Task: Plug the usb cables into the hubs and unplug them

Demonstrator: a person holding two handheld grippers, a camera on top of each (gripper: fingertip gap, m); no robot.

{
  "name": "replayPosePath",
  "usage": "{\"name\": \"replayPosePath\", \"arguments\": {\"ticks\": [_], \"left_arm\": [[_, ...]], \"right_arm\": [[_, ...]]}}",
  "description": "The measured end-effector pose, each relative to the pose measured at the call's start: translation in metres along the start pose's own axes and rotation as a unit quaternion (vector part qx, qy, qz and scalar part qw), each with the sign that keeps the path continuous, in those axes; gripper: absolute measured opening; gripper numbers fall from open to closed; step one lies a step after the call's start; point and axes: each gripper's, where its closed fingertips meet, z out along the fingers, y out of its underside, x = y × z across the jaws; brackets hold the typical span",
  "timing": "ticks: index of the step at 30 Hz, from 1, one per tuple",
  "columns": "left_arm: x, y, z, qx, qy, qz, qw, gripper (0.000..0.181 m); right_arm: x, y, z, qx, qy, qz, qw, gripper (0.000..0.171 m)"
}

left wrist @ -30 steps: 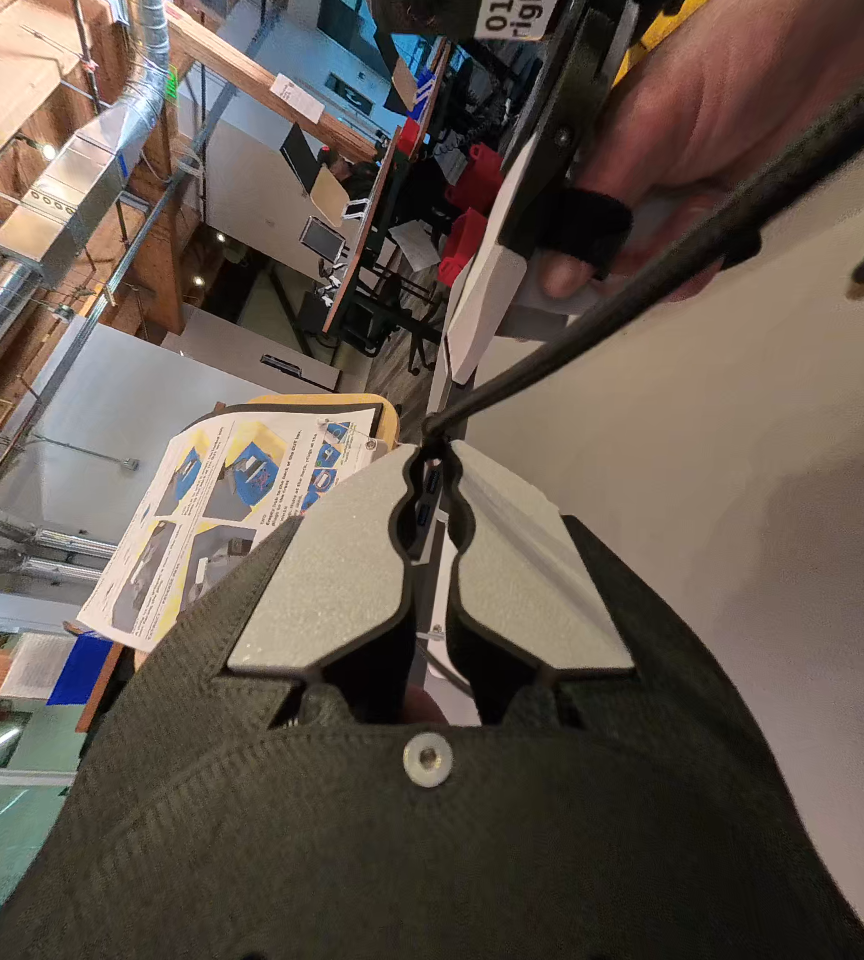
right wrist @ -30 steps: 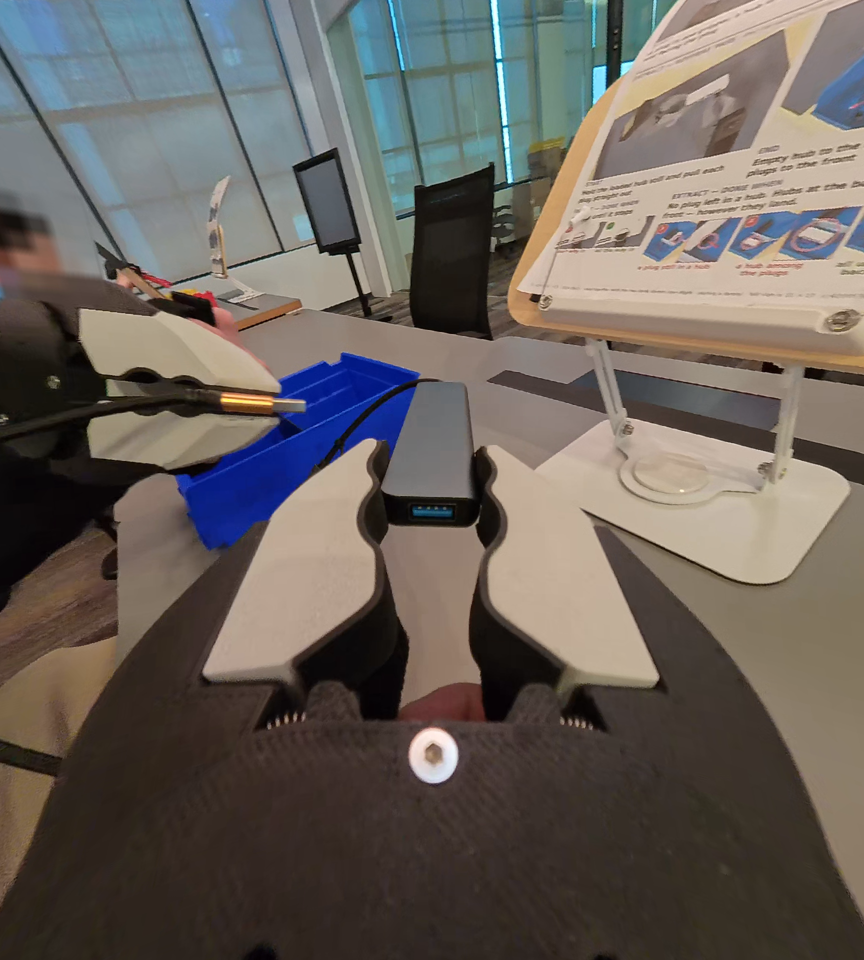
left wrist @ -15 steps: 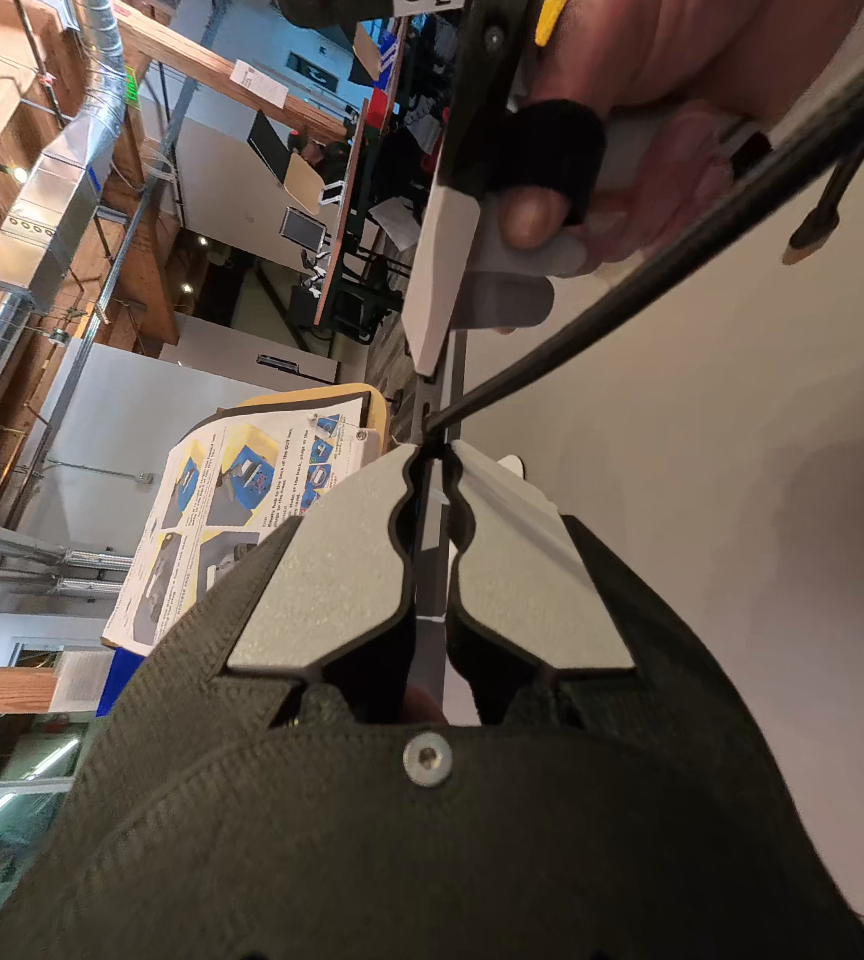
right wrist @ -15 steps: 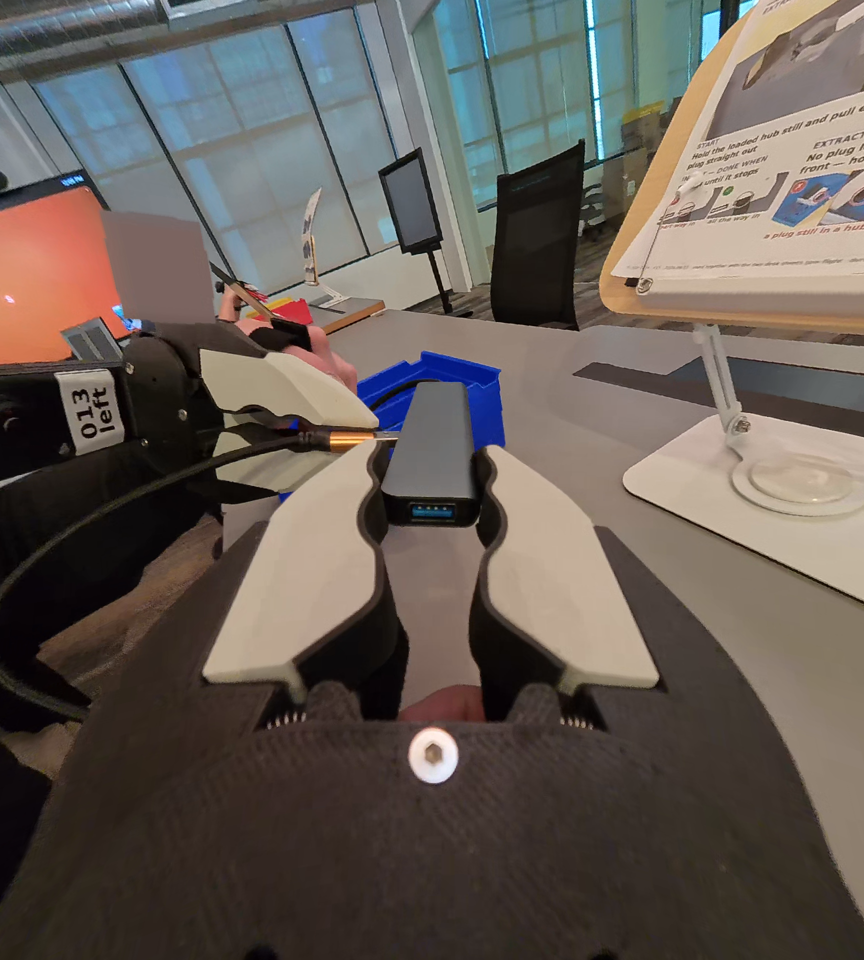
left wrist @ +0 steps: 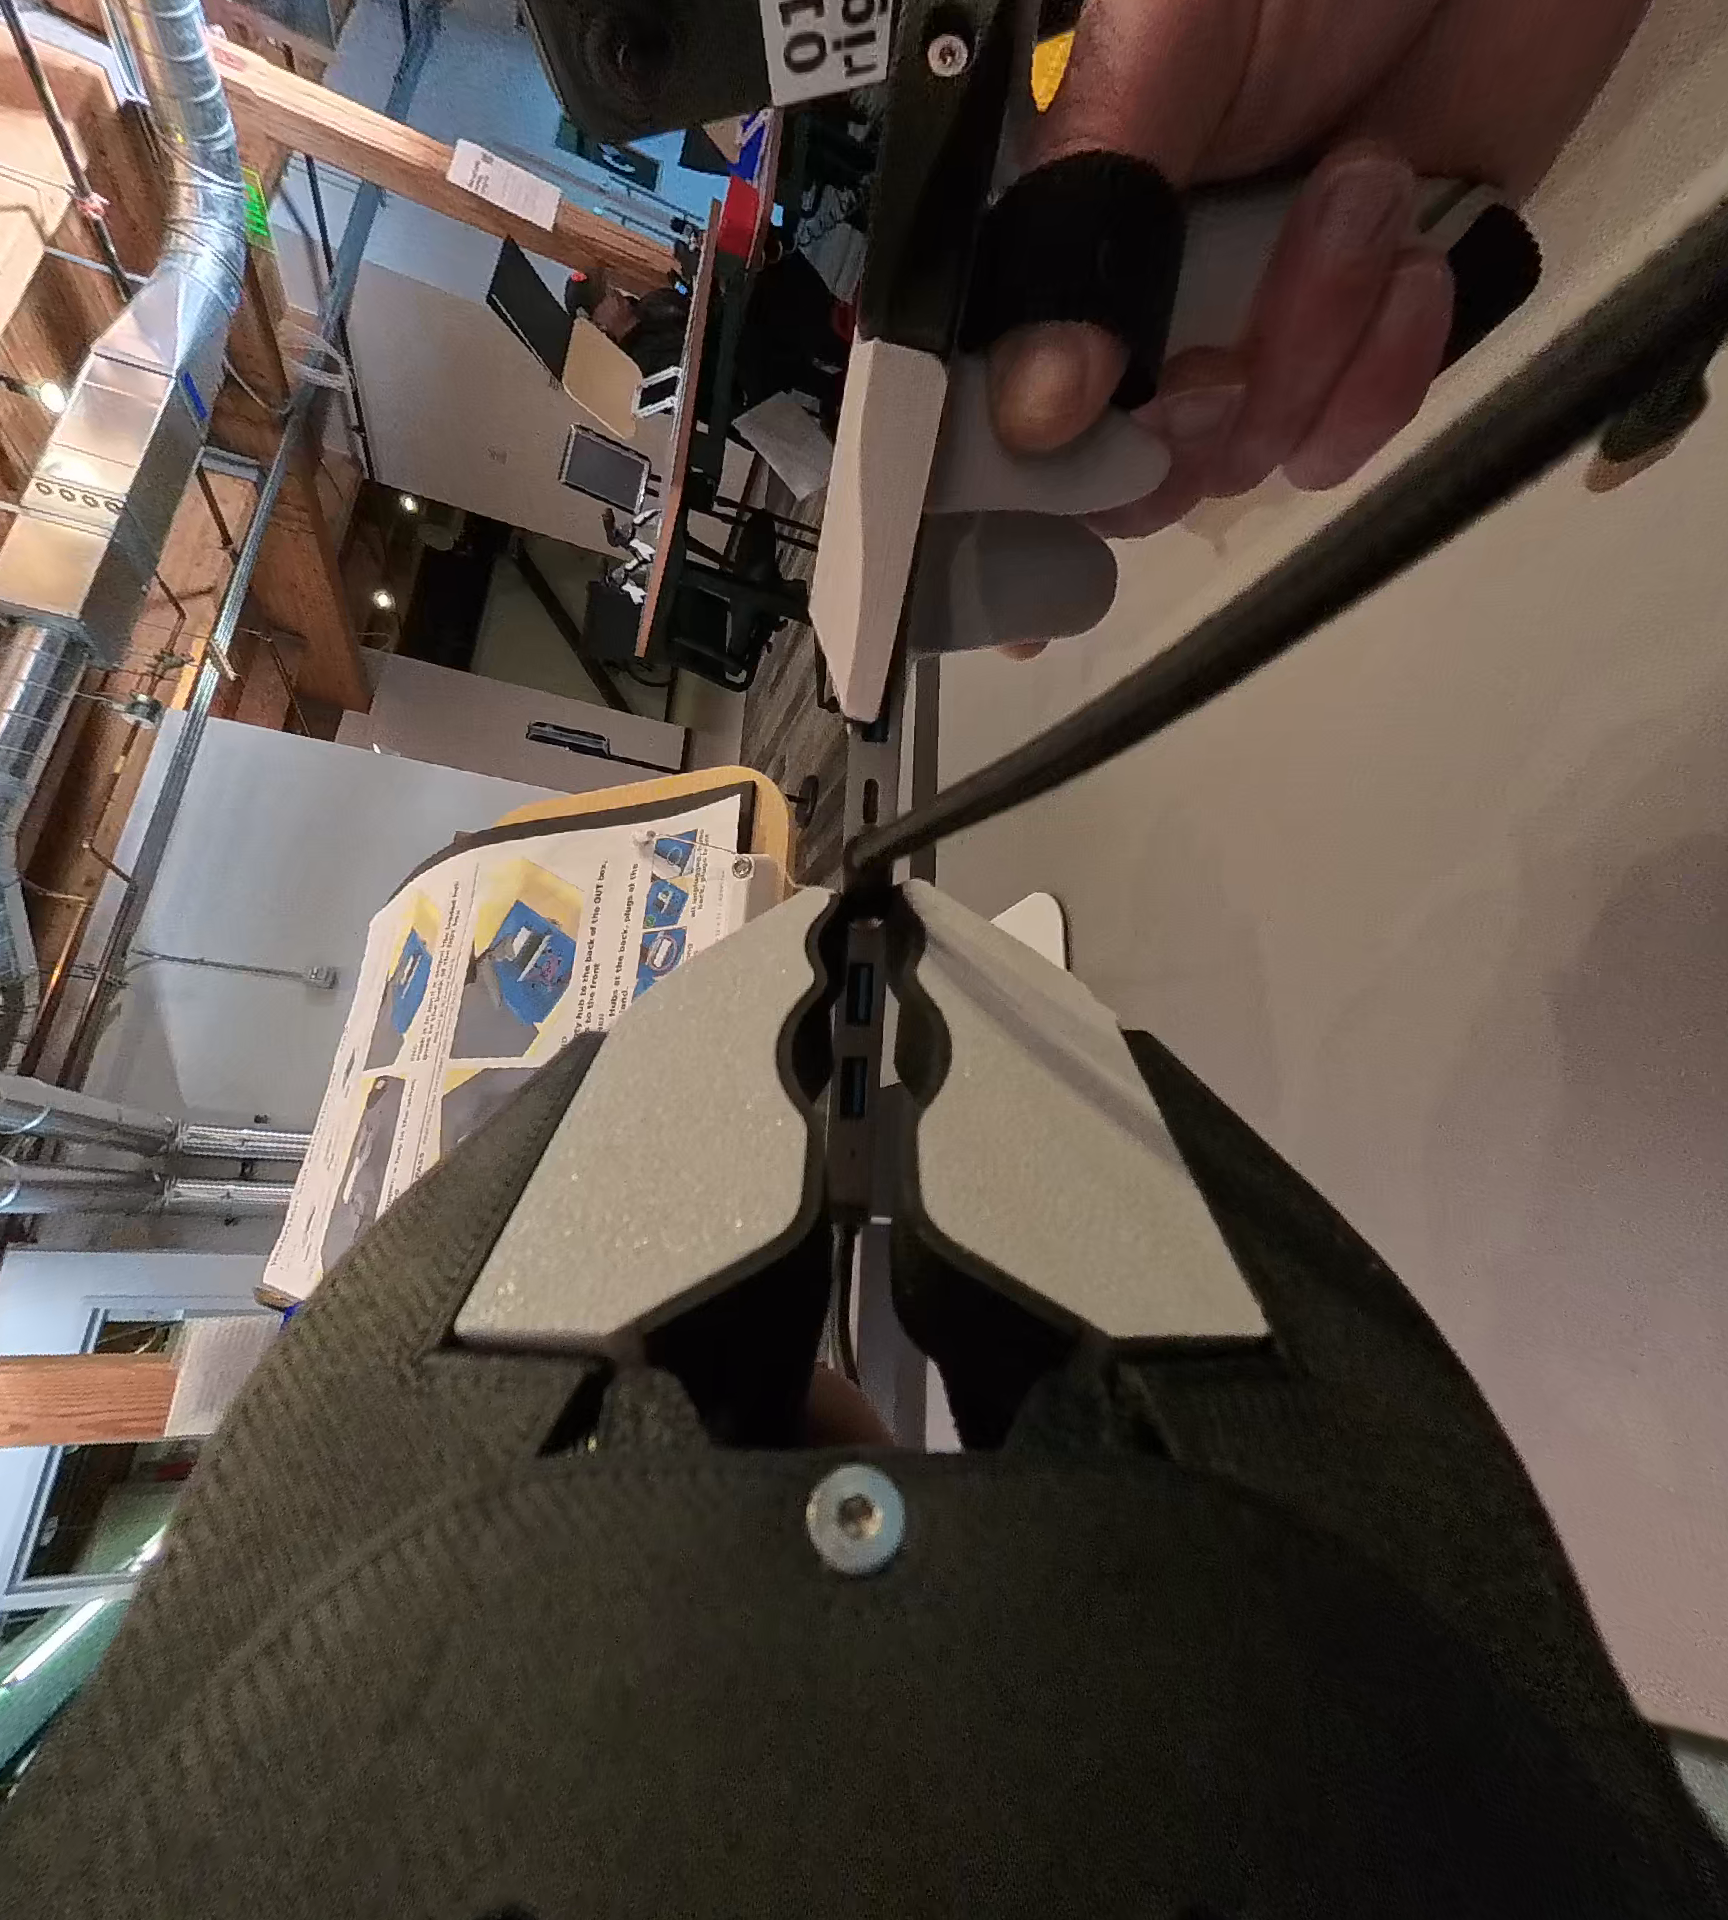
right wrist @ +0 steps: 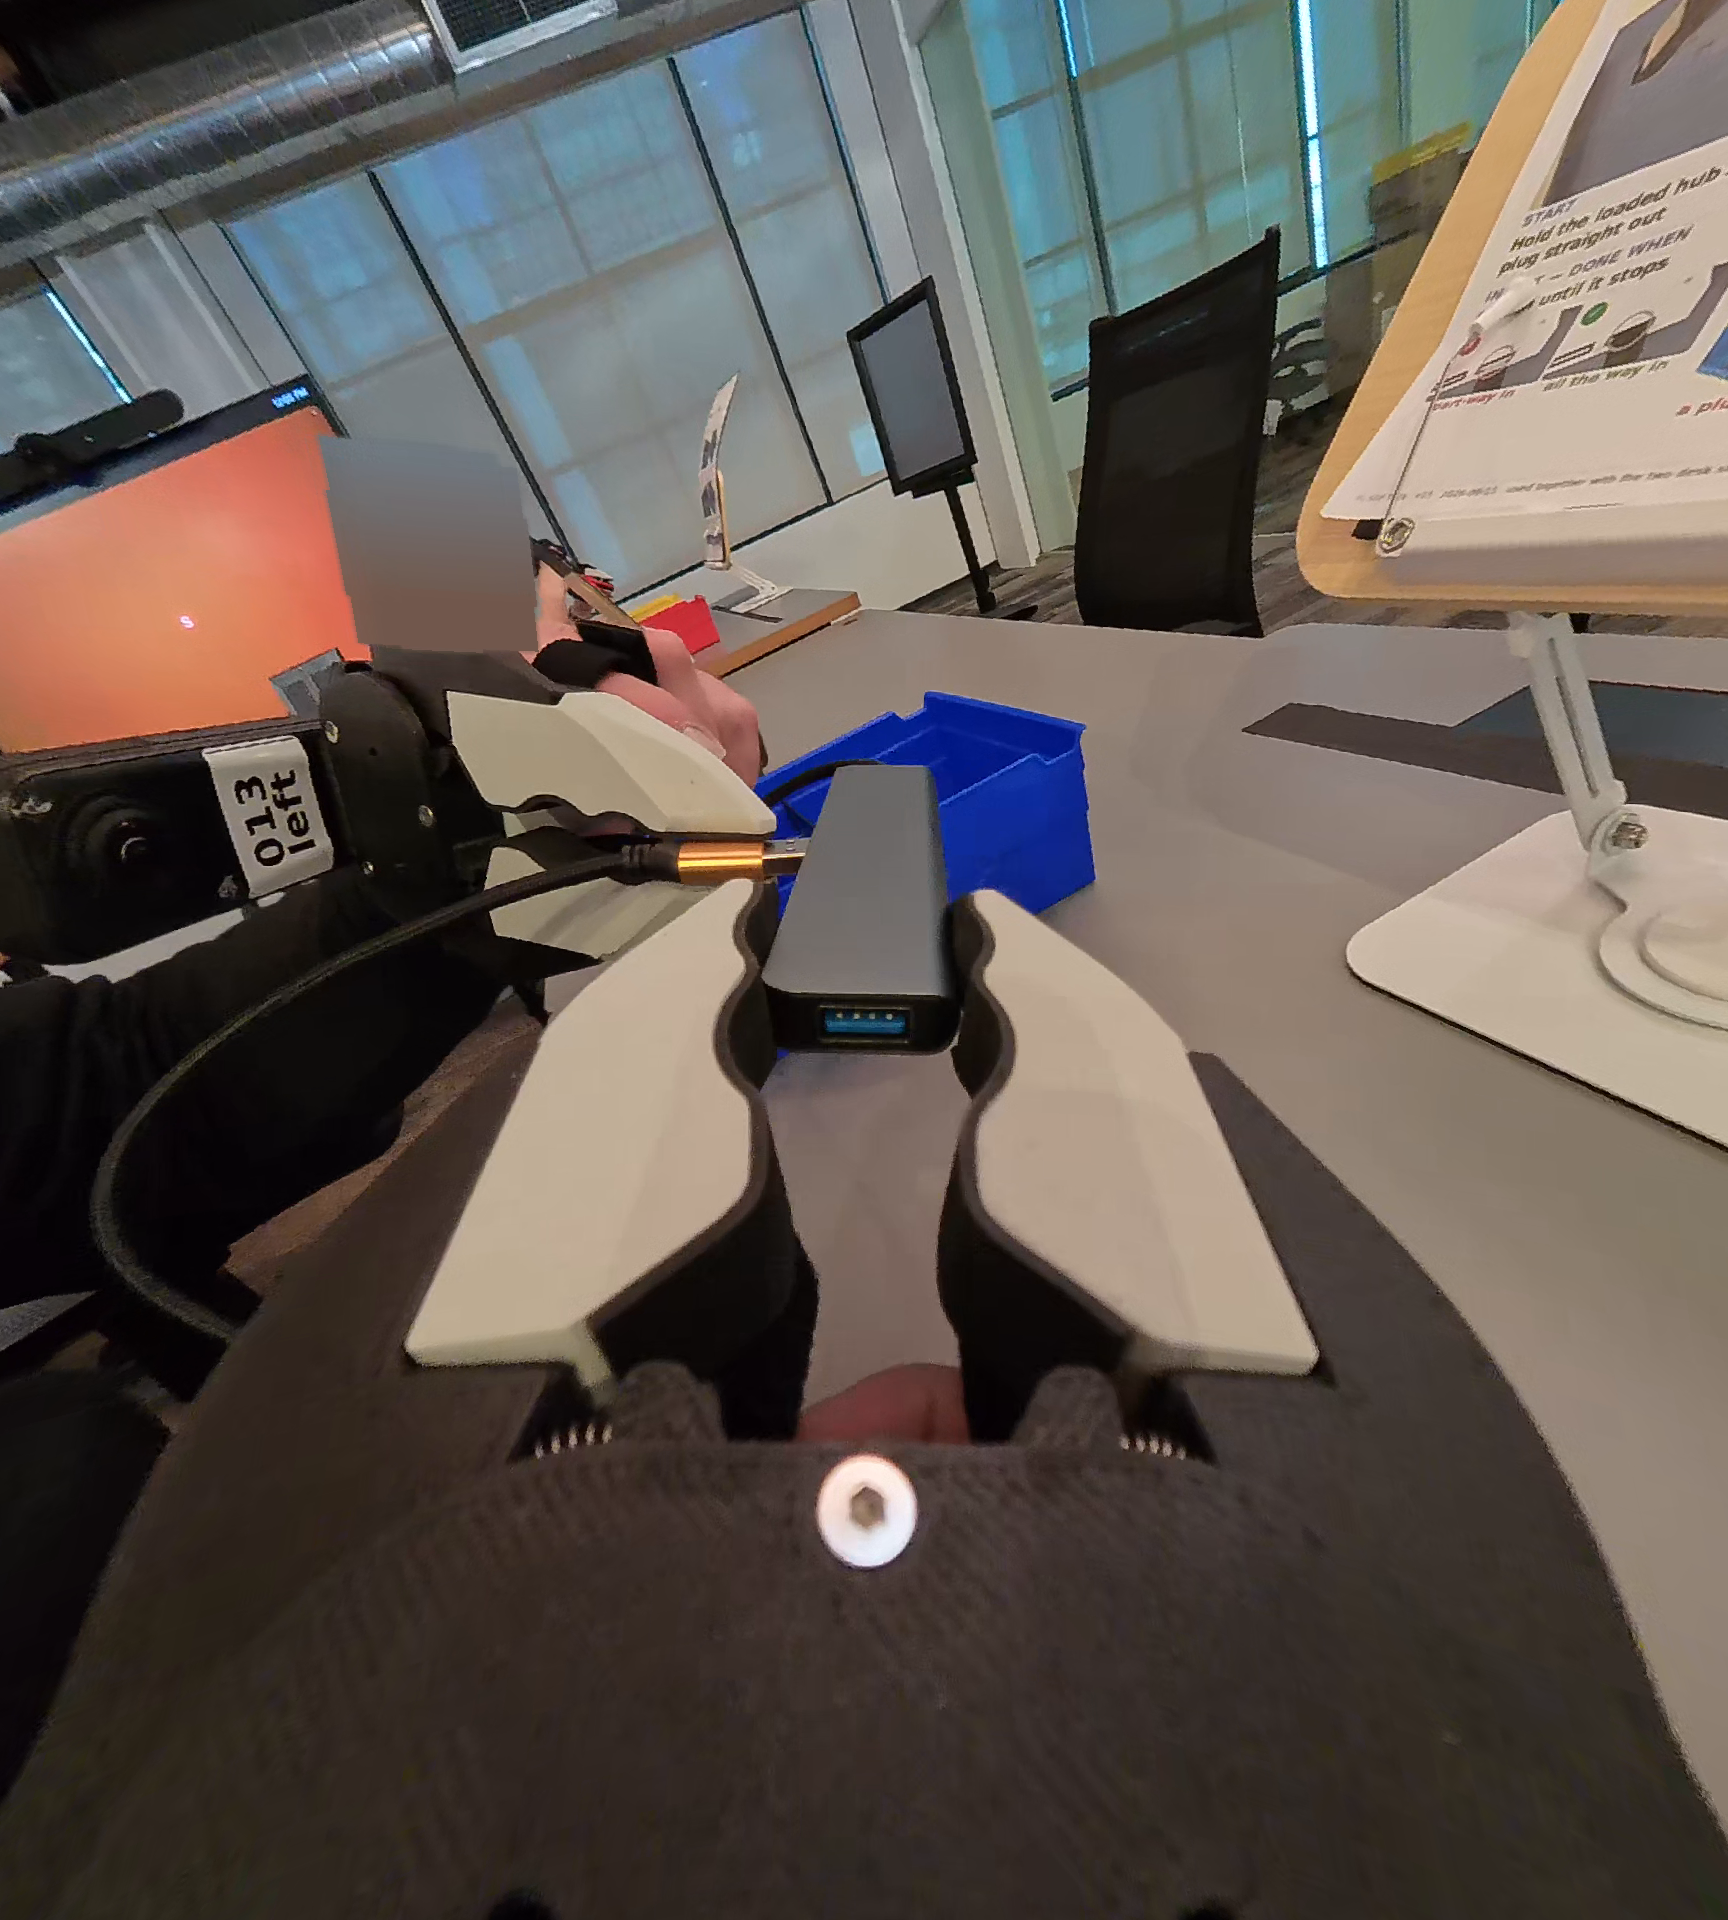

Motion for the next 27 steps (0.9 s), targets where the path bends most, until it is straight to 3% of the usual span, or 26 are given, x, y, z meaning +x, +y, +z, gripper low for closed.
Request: {"name": "replayPosePath", "arguments": {"ticks": [11, 23, 27], "left_arm": [[0.000, -0.003, -0.003, 0.015, 0.003, -0.004, 1.000, 0.007], [-0.004, 0.007, 0.007, -0.014, -0.035, 0.004, 0.999, 0.007], [-0.007, 0.002, 0.004, -0.013, -0.053, 0.013, 0.998, 0.028]], "right_arm": [[-0.009, 0.000, -0.002, -0.014, -0.031, 0.003, 0.999, 0.032], [0.000, -0.003, 0.000, -0.012, 0.014, -0.002, 1.000, 0.032], [0.012, -0.008, -0.006, 0.007, 0.041, 0.014, 0.999, 0.032]]}}
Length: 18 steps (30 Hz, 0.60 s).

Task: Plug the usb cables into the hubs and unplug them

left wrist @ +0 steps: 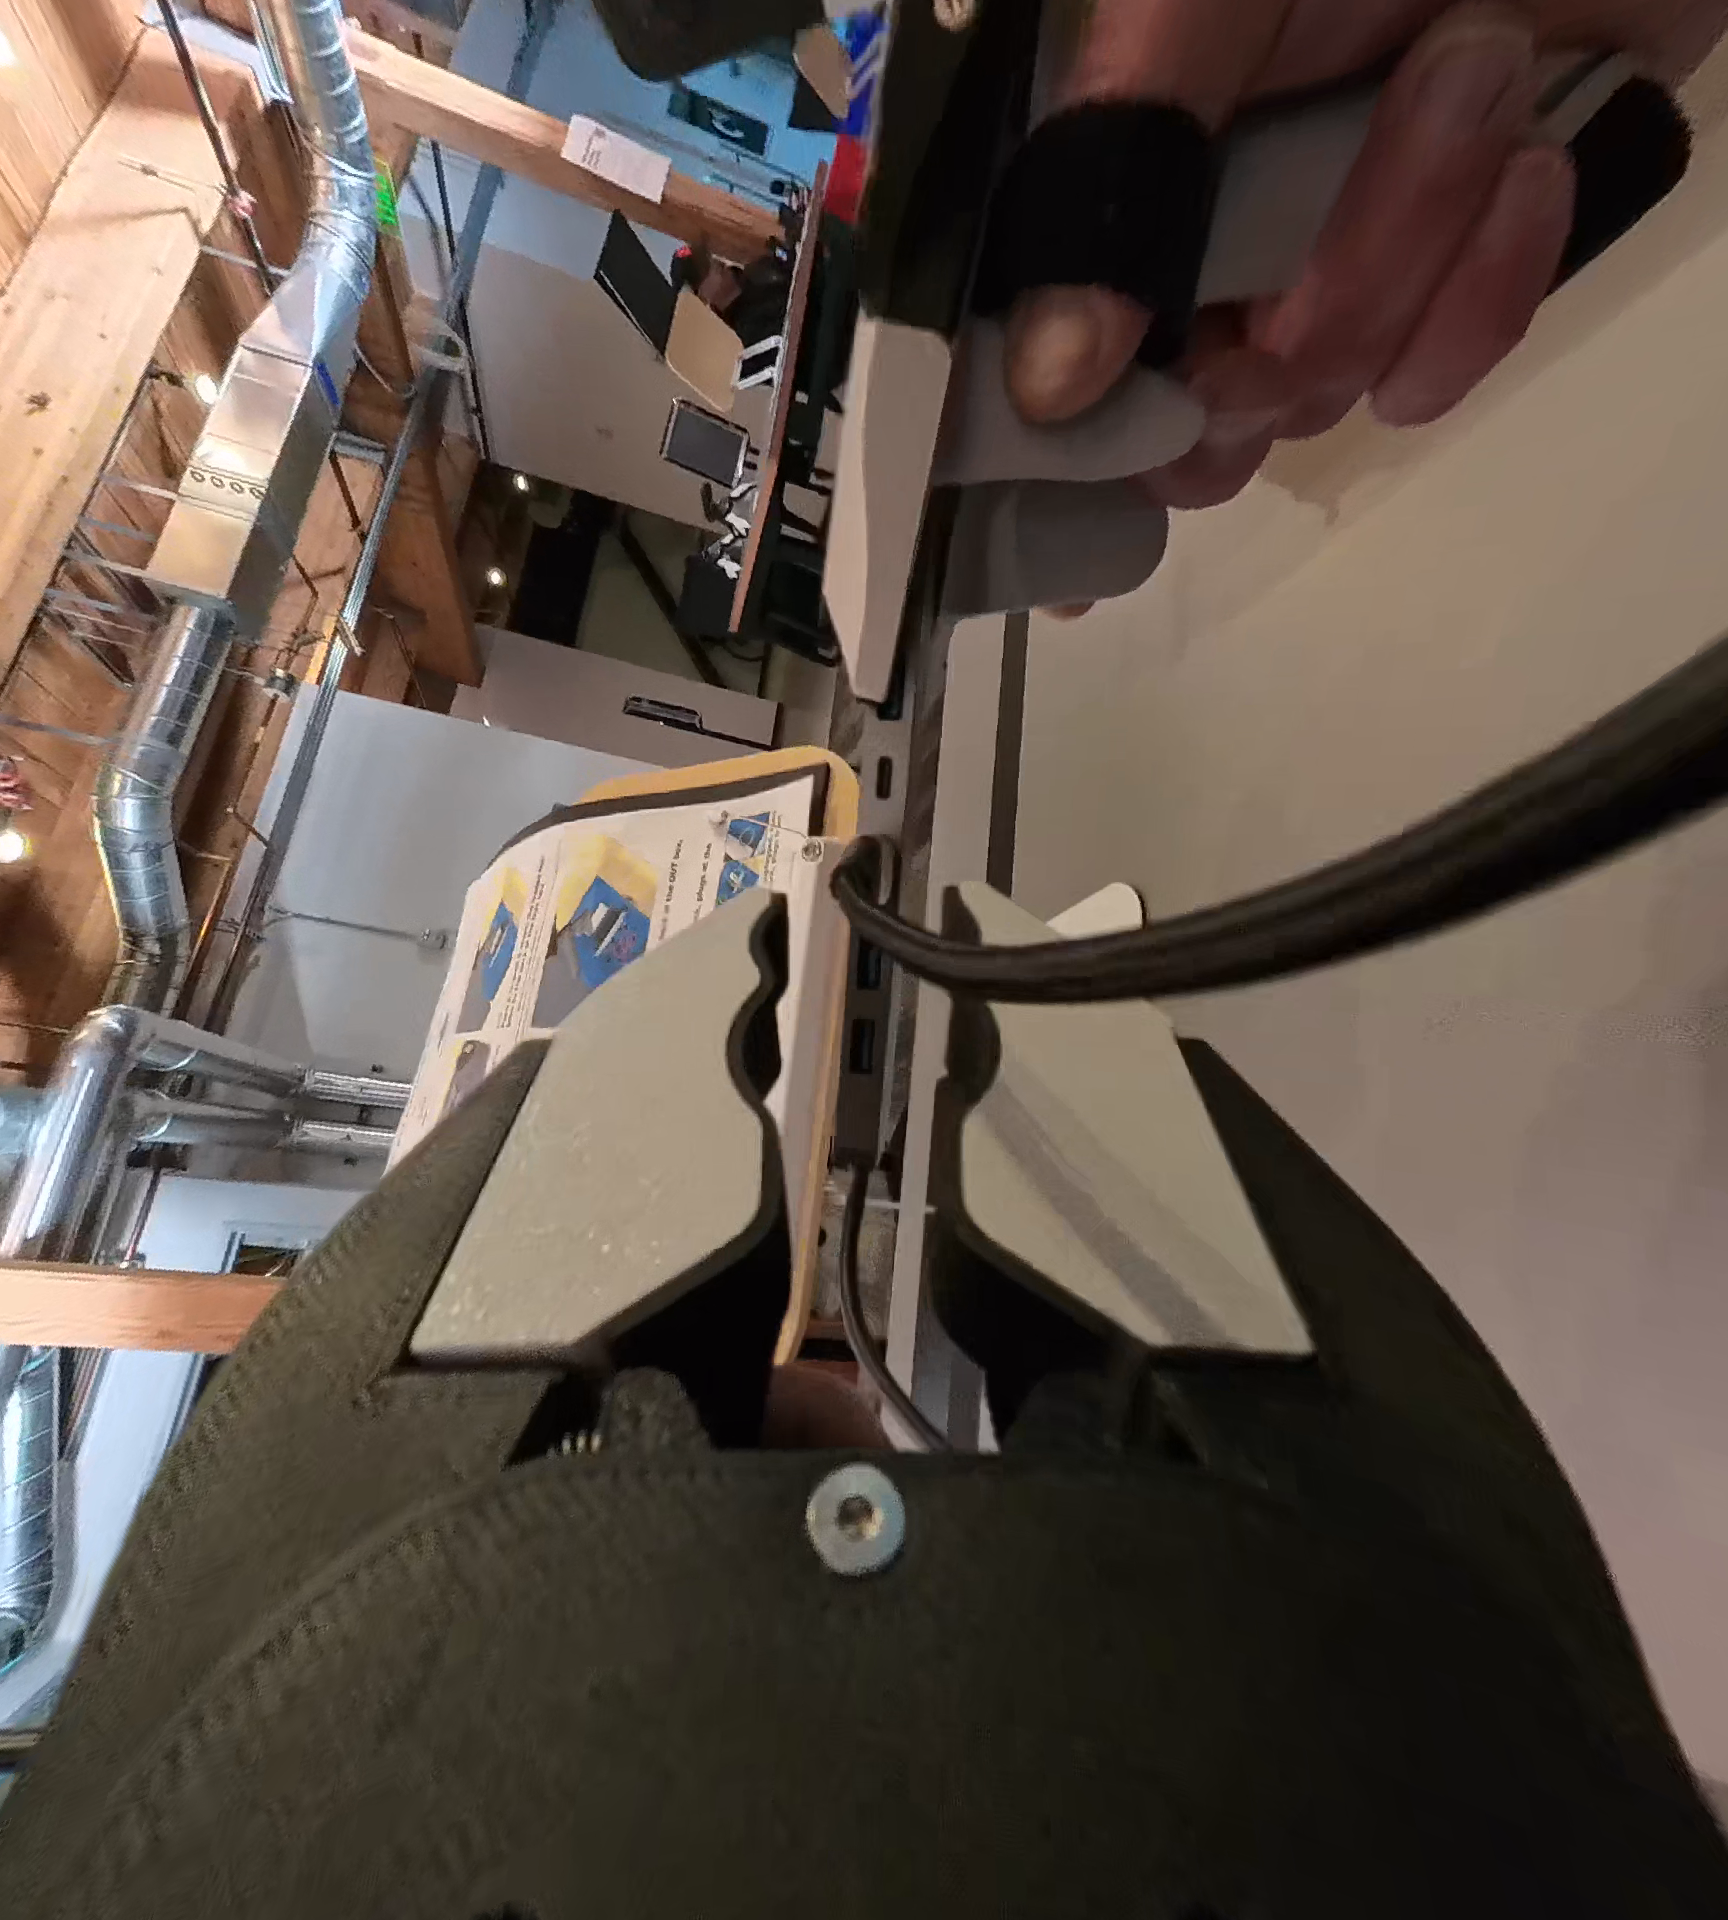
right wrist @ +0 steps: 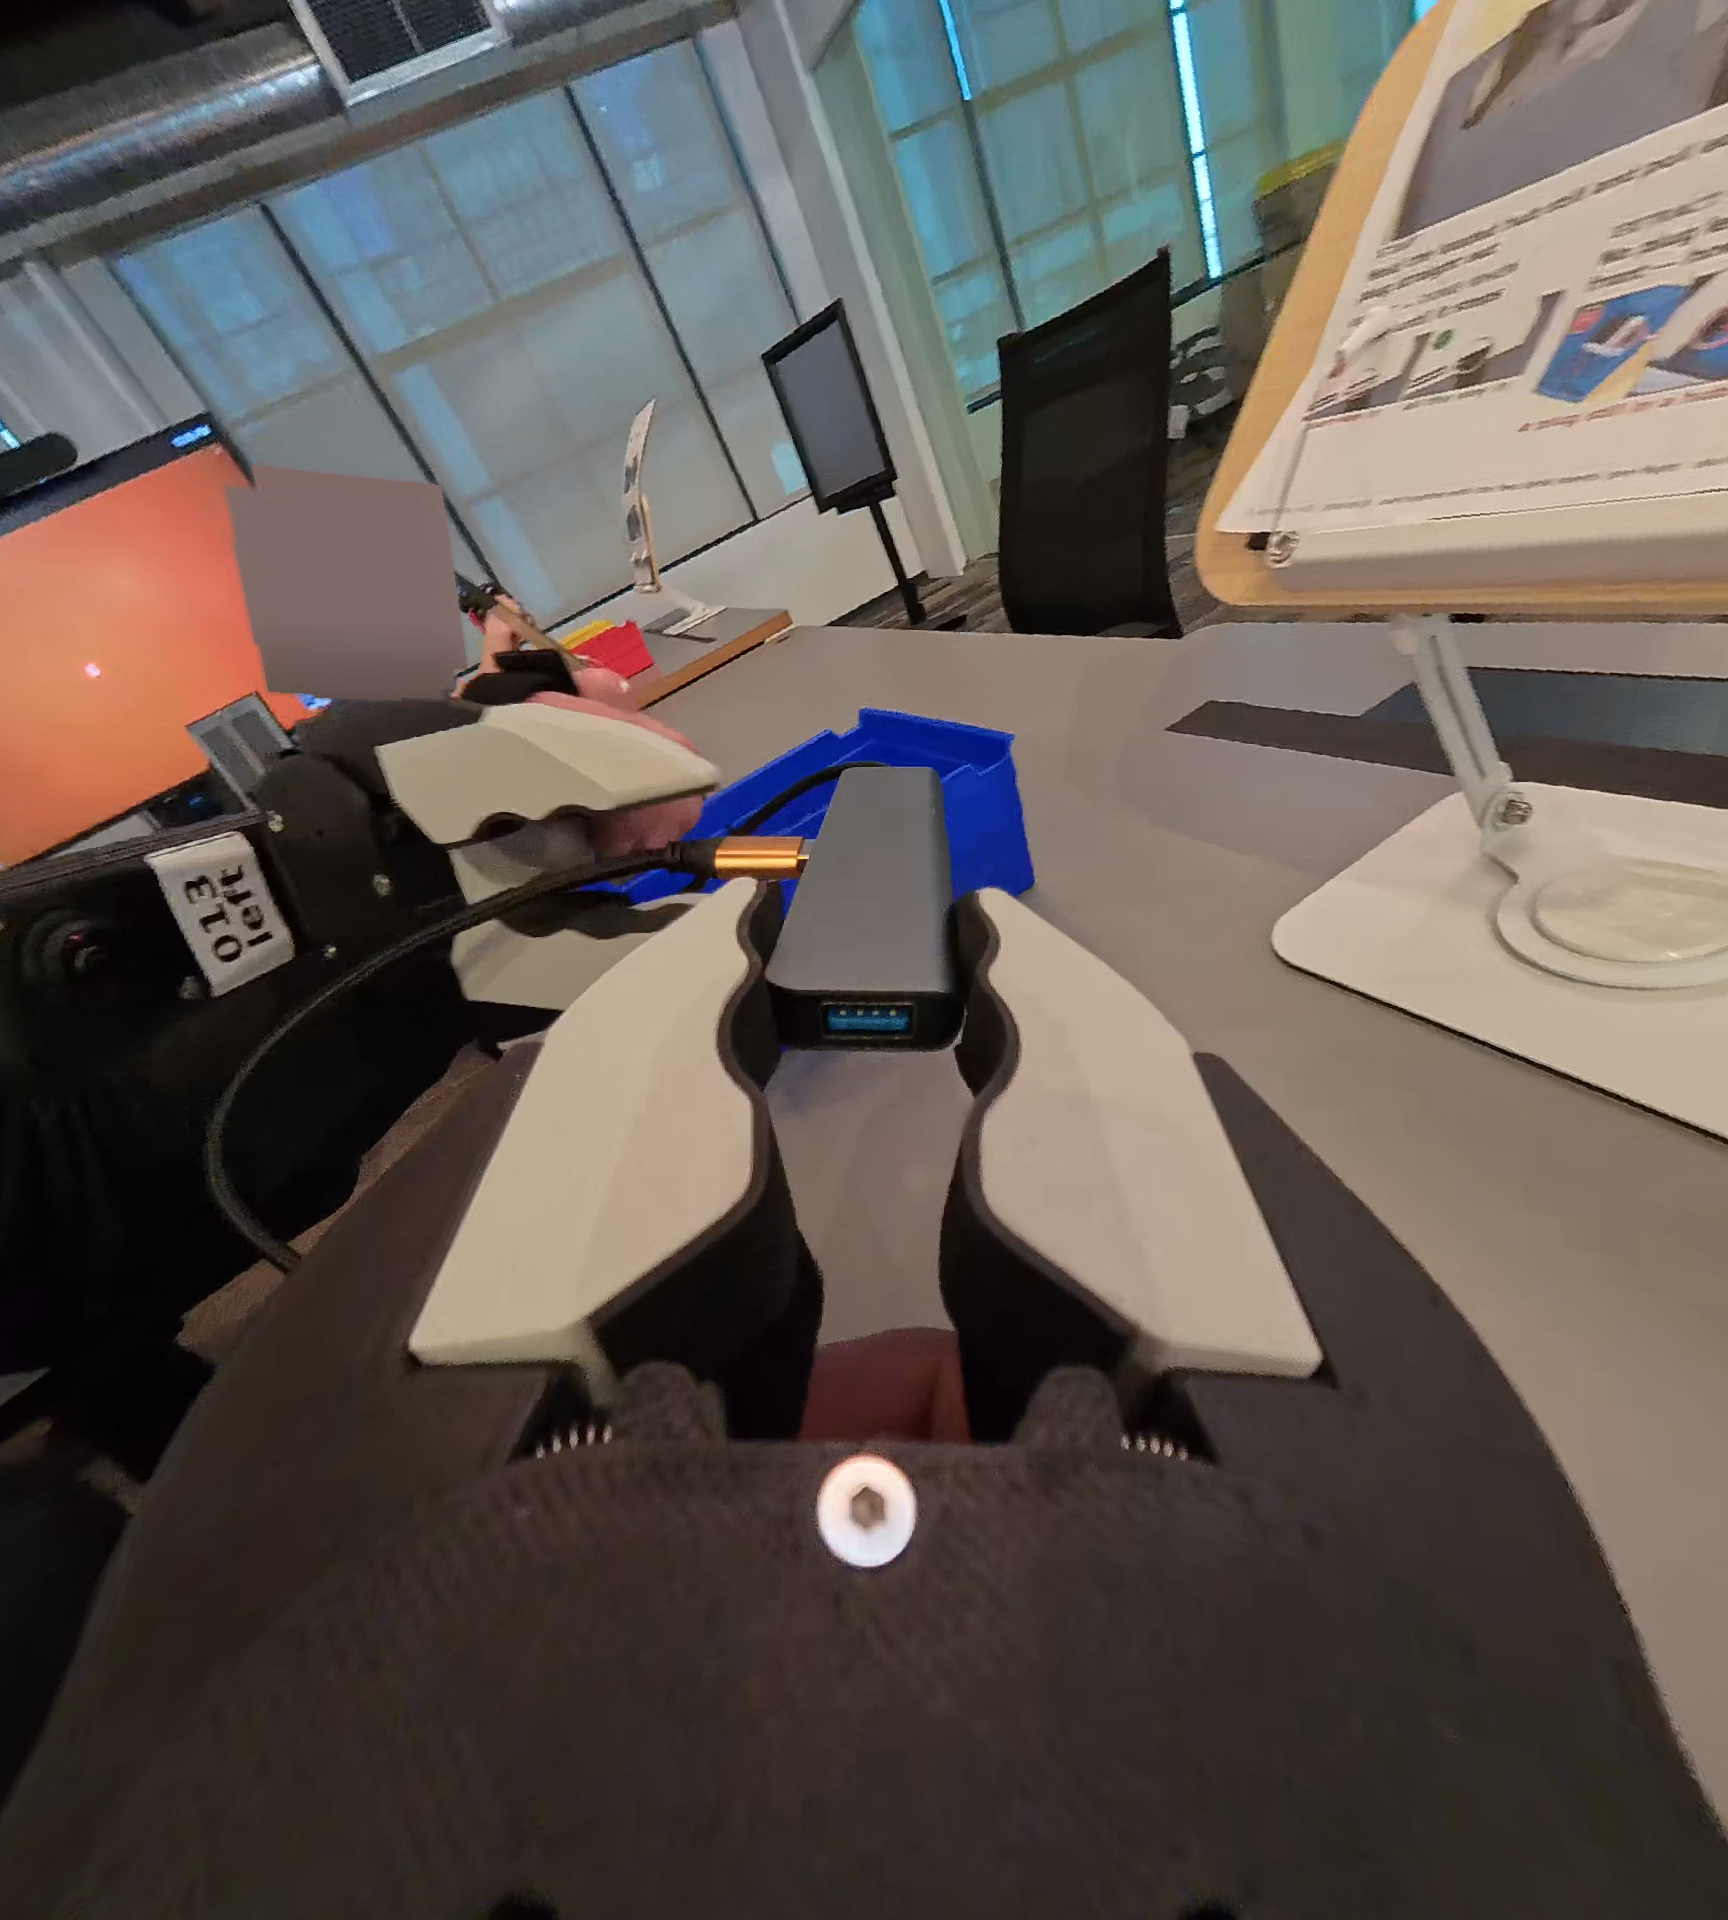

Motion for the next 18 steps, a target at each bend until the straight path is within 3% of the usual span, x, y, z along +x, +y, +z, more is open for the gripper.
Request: {"name": "replayPosePath", "arguments": {"ticks": [4, 18], "left_arm": [[-0.0025, -0.0070, 0.0003, 0.003, -0.008, 0.007, 1.000, 0.008], [-0.0007, -0.0083, -0.0034, 0.019, 0.006, -0.016, 1.000, 0.006]], "right_arm": [[0.0009, -0.0020, -0.0024, 0.003, -0.001, -0.003, 1.000, 0.032], [-0.0058, -0.0003, -0.0030, -0.023, -0.001, -0.046, 0.999, 0.032]]}}
